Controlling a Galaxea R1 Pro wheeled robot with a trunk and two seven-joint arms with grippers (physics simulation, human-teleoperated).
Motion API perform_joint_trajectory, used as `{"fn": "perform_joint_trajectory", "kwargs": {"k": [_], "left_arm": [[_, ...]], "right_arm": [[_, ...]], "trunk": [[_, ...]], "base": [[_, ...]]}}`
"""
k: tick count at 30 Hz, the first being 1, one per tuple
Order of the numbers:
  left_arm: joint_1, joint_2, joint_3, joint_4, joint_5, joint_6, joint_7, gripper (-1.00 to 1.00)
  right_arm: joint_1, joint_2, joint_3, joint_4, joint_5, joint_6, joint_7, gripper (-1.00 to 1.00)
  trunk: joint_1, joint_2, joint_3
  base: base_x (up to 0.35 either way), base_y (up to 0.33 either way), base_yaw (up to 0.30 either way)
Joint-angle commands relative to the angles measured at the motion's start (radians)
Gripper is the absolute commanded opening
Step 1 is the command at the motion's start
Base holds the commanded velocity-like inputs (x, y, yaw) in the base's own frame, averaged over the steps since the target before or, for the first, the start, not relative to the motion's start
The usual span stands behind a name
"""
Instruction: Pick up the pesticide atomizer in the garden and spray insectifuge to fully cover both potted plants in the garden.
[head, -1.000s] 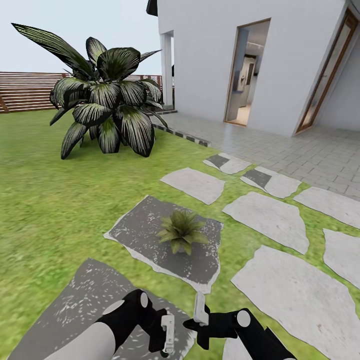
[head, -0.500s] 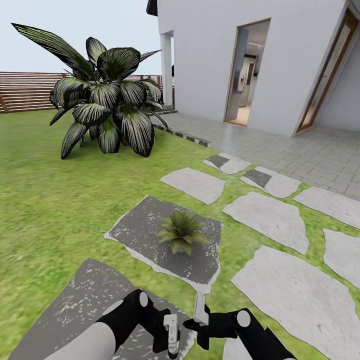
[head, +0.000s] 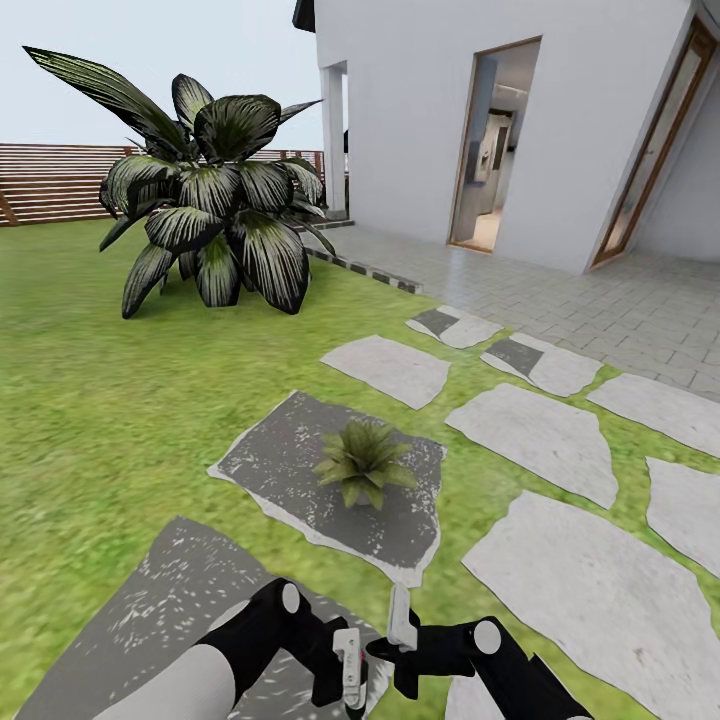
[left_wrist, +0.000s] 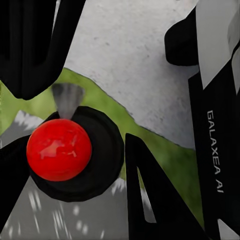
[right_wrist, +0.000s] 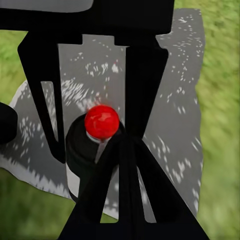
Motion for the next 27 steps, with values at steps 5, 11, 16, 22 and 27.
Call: {"fn": "perform_joint_trajectory", "kwargs": {"k": [5,11,16,22,27], "left_arm": [[0.0,0.0,0.001,-0.001,-0.008,-0.008,-0.001,-1.0],[0.0,0.0,0.001,-0.002,-0.008,-0.008,-0.001,-1.0],[-0.001,0.008,0.0,0.001,-0.013,-0.009,0.004,-1.0],[0.0,0.058,-0.003,0.001,-0.025,0.001,0.004,-1.0],[0.0,0.163,-0.001,0.002,-0.023,0.003,0.003,-1.0]], "right_arm": [[0.0,0.0,-0.001,-0.001,0.008,-0.005,0.0,-1.0],[0.0,0.0,-0.001,-0.002,0.008,-0.005,0.0,-1.0],[0.0,0.0,-0.001,-0.001,0.009,-0.005,0.0,-1.0],[0.0,-0.001,-0.002,-0.001,0.01,-0.005,-0.001,-1.0],[0.0,-0.005,-0.003,0.005,0.01,-0.005,-0.001,-1.0]], "trunk": [[0.0,0.0,-0.001],[0.0,0.0,-0.001],[0.0,0.0,-0.001],[0.0,0.0,-0.001],[0.0,0.0,-0.001]], "base": [[0.0,0.0,0.0],[0.0,0.0,0.0],[0.0,0.0,0.0],[0.0,0.0,0.0],[0.0,0.0,0.0]]}}
